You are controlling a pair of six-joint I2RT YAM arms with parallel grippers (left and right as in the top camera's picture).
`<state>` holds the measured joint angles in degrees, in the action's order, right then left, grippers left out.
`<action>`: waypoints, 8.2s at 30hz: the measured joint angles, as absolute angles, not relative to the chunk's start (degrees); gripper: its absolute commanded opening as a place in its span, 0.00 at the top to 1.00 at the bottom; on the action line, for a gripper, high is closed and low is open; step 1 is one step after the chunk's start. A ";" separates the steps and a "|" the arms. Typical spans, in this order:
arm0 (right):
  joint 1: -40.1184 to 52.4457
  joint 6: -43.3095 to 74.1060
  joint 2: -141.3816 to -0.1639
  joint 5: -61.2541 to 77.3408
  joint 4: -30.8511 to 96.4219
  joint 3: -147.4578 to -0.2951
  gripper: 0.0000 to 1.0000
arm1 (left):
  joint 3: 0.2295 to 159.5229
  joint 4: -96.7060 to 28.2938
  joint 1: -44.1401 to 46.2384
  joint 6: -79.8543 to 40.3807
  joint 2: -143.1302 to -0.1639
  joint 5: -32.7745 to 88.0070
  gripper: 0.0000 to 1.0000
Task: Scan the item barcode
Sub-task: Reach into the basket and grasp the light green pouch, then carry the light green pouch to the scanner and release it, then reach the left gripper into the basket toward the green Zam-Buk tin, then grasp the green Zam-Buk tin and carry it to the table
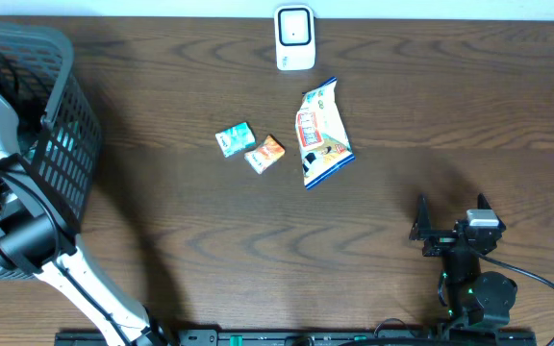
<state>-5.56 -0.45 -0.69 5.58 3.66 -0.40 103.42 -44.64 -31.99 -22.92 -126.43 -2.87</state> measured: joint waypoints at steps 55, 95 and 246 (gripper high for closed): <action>-5.56 -0.45 -0.69 5.58 3.68 -0.40 0.01 | 104.64 -55.27 5.63 -27.09 -93.27 20.27 0.93; -5.56 -0.45 -0.69 5.56 3.66 -0.40 0.01 | 106.80 -54.30 -3.44 -21.06 -85.95 5.67 0.34; -5.56 -0.45 -0.69 5.56 3.66 -0.40 0.01 | 84.03 -41.58 19.14 -31.40 -104.25 -0.82 0.55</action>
<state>-5.56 -0.45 -0.69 5.56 3.66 -0.40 84.03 -41.58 19.14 -31.40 -104.25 -0.82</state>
